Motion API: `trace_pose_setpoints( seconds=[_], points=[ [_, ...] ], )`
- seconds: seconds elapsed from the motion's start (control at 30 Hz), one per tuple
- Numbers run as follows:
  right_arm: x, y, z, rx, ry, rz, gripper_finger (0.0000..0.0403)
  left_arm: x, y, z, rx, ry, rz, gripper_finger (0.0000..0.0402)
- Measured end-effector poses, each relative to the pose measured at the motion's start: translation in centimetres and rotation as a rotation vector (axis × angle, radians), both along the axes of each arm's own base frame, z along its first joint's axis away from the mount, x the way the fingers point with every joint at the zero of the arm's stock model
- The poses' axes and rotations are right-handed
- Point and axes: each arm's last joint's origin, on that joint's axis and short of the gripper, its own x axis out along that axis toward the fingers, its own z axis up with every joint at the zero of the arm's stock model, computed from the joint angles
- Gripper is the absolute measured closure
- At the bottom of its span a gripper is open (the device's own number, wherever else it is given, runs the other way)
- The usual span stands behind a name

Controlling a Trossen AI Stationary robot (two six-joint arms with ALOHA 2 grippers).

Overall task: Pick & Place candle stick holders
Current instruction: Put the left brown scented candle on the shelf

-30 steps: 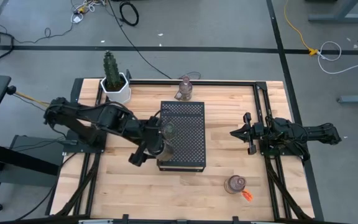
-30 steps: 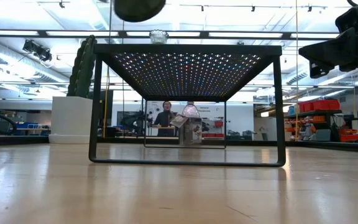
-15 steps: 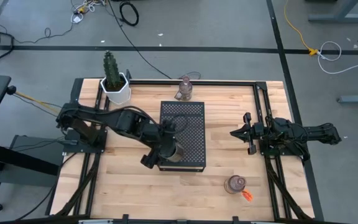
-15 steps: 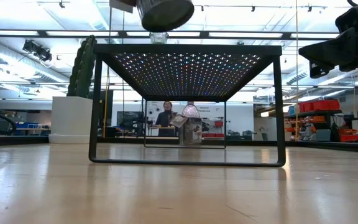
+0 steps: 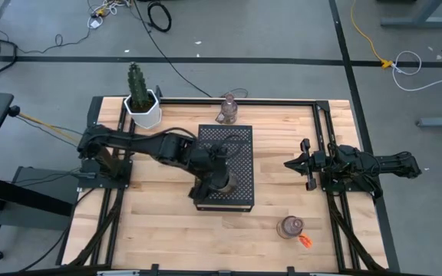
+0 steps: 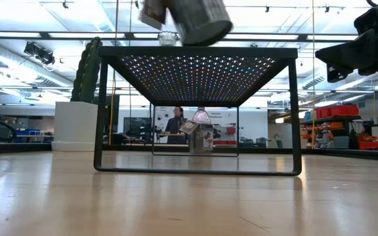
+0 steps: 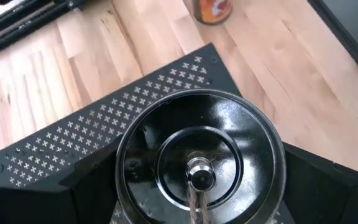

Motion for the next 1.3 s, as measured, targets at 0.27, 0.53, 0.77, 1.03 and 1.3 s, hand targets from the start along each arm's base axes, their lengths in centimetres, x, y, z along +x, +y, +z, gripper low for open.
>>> trace_pose_setpoints(
  seconds=[0.27,0.53,0.77,1.03,1.3],
  points=[
    [0.0,0.0,0.0,0.0,-0.001,0.0,0.038,1.1,-0.1,-1.1,-0.018,0.01,-0.059,0.0037],
    [0.0,0.0,0.0,0.0,0.0,0.0,0.038,1.7,-0.1,-2.2,0.005,0.047,-0.078,0.0037],
    [0.0,0.0,0.0,0.0,0.0,0.0,0.038,1.4,0.1,-2.5,0.019,0.092,-0.07,0.0034],
    [0.0,0.0,0.0,0.0,0.0,0.0,0.038,1.4,0.1,-2.4,0.02,0.087,-0.067,0.003],
    [0.0,0.0,0.0,0.0,0.0,0.0,0.038,1.4,0.1,-2.4,0.019,0.087,-0.068,0.0029]
  ],
)
